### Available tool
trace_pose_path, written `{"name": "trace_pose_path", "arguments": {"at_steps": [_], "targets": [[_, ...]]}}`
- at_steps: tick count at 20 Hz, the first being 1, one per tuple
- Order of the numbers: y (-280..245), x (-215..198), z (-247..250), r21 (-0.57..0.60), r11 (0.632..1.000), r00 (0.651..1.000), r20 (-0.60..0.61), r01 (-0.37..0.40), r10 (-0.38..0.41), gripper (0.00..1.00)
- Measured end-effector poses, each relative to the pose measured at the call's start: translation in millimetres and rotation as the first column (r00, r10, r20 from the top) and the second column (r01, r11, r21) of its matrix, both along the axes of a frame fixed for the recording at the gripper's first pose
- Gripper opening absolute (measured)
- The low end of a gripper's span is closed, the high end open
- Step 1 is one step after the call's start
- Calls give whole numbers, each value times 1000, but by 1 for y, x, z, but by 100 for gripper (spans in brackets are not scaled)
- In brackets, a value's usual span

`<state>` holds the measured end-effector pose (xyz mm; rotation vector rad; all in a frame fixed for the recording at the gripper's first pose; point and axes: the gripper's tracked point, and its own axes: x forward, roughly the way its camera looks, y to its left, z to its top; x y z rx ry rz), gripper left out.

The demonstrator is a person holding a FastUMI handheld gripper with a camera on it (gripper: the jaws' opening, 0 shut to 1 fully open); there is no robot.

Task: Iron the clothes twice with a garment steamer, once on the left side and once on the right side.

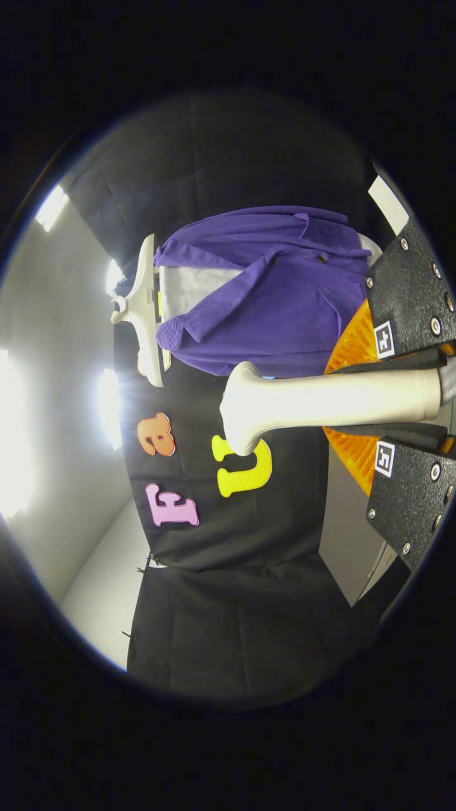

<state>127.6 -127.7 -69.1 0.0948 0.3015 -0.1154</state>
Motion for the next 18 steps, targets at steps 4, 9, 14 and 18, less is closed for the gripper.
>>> {"name": "trace_pose_path", "arguments": {"at_steps": [4,9,14,18], "targets": [[-31,11,23,-23,997,996,48,80,-79,33],[-74,21,35,-58,981,980,92,184,-178,33],[-104,40,37,-62,962,957,134,267,-257,33],[-113,61,25,-94,954,953,143,283,-268,32]]}}
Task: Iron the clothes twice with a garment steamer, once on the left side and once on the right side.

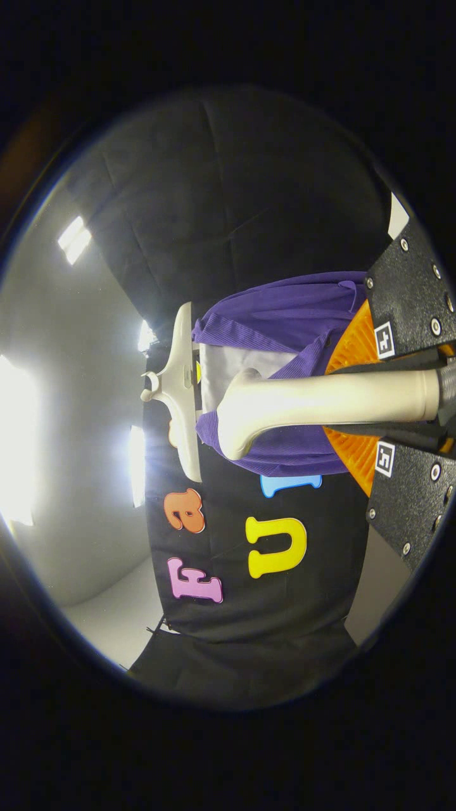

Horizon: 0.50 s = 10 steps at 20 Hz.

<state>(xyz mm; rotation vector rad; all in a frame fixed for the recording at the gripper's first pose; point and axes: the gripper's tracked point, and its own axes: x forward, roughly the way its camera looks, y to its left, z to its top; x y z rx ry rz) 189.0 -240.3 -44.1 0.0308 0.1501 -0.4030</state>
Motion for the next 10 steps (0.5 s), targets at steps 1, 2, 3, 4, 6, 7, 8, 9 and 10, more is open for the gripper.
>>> {"name": "trace_pose_path", "arguments": {"at_steps": [1,2,3,4,6,7,8,9,10], "targets": [[-3,5,-2,-1,1000,1000,6,2,-2,33],[-6,11,-6,-6,1000,1000,4,9,-9,33],[-11,15,-11,-15,1000,1000,-2,19,-19,33],[-13,21,-17,-23,999,1000,-9,27,-28,33],[-16,25,-25,-22,999,999,-20,38,-39,33],[-17,27,-29,-13,999,999,-21,43,-43,33],[-17,29,-36,-7,999,999,-24,48,-48,33],[-17,33,-42,-4,998,998,-33,55,-55,33],[-17,34,-50,-11,998,997,-48,59,-60,33]]}}
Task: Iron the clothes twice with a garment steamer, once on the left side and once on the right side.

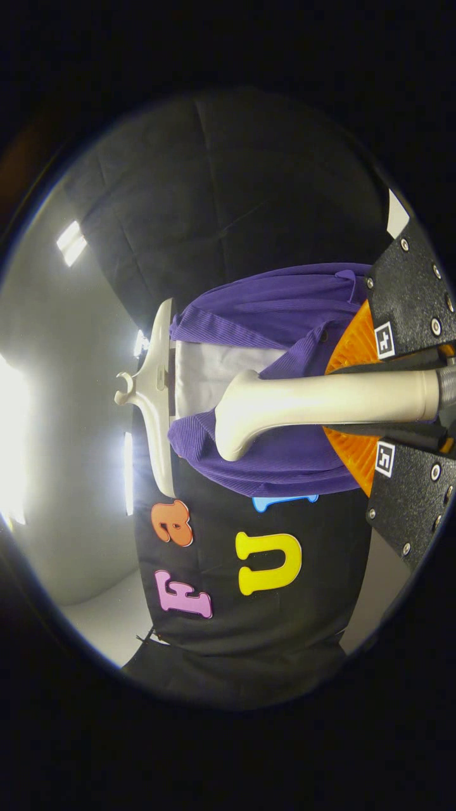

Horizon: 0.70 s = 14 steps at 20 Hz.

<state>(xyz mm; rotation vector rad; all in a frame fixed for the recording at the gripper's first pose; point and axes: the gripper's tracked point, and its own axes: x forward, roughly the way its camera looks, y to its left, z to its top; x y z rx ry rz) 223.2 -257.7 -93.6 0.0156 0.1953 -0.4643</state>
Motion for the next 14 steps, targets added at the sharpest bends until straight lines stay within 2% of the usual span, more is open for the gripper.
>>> {"name": "trace_pose_path", "arguments": {"at_steps": [5,8,14], "targets": [[5,-8,-20,11,1000,1000,-10,-14,14,33],[-1,-21,-38,-25,999,998,-57,-28,27,33],[-3,-39,-71,-12,999,992,-118,-51,49,33]]}}
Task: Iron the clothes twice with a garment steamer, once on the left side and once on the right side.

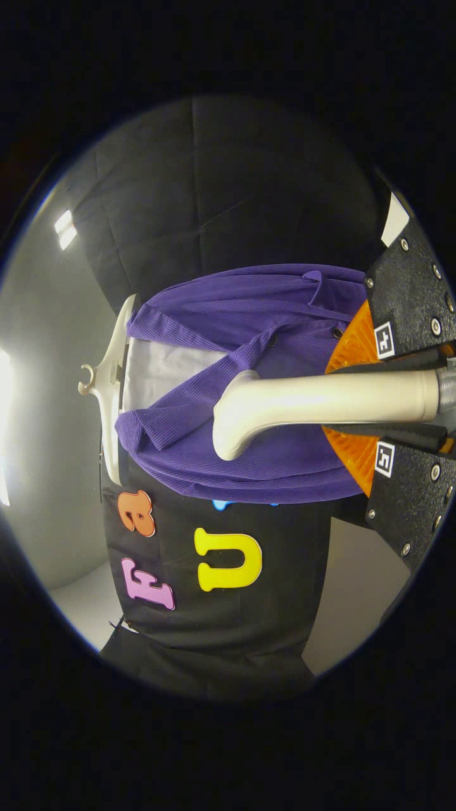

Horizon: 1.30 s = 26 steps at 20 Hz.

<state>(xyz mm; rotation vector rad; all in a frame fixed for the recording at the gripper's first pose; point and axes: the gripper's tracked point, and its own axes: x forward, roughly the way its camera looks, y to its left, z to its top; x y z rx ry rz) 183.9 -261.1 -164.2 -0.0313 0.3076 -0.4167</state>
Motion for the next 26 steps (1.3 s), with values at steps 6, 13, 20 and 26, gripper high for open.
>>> {"name": "trace_pose_path", "arguments": {"at_steps": [6,13,20,26], "targets": [[0,-18,-43,29,999,996,-88,-23,25,33],[-1,-34,-78,74,997,993,-116,6,3,33],[-4,-54,-113,100,994,987,-157,40,-24,33],[-5,-70,-139,104,994,981,-192,46,-26,33]]}}
